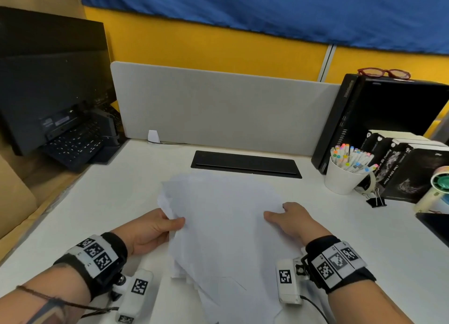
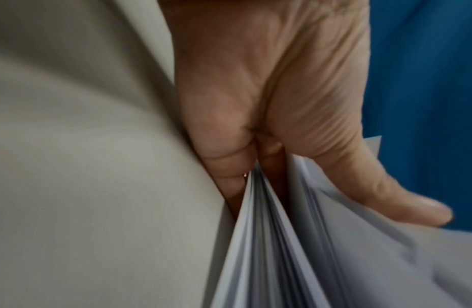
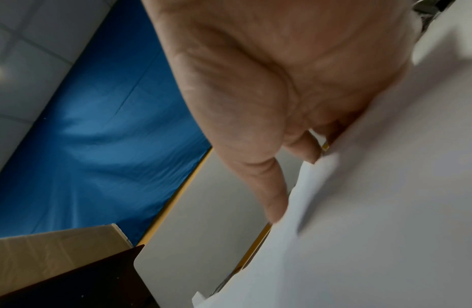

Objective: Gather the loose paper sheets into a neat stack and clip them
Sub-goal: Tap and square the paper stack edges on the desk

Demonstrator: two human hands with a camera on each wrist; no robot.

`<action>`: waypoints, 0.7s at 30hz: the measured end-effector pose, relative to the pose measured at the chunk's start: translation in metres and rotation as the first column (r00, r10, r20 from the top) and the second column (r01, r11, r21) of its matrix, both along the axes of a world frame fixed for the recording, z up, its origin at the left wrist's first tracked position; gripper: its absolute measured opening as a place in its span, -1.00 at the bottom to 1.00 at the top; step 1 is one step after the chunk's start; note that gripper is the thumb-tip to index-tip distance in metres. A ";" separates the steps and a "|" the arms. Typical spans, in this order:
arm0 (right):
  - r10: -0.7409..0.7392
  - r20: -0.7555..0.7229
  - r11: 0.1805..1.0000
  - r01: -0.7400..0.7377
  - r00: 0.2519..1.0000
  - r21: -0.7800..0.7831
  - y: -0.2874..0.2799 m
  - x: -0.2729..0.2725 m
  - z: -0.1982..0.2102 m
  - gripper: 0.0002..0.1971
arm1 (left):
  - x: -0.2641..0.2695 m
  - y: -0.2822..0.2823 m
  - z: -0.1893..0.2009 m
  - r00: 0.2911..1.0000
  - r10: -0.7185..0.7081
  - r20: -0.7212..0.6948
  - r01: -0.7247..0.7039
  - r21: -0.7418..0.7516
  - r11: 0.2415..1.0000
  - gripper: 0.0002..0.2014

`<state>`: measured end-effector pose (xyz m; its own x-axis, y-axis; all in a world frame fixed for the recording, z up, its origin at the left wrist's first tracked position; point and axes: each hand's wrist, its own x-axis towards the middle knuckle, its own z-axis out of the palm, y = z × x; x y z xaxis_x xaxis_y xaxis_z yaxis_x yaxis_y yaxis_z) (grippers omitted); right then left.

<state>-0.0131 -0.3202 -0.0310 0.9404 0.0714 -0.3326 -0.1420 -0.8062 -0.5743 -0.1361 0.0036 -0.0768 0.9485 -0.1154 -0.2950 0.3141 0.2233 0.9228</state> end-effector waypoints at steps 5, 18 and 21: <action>0.084 -0.049 0.979 -0.092 0.995 -0.183 -0.004 0.002 -0.001 -0.27 | 0.004 -0.012 0.014 0.990 0.105 -0.095 -0.092 0.131 0.987 -0.61; 0.108 -0.009 0.960 -0.106 0.994 -0.258 -0.009 0.001 -0.012 -0.08 | 0.016 -0.063 0.031 0.958 0.190 -0.215 -0.205 -0.048 0.978 -0.57; 0.201 -0.013 0.949 -0.198 0.979 -0.245 -0.020 0.002 -0.011 -0.15 | 0.024 -0.064 0.034 0.964 0.115 -0.240 -0.105 0.057 0.993 -0.59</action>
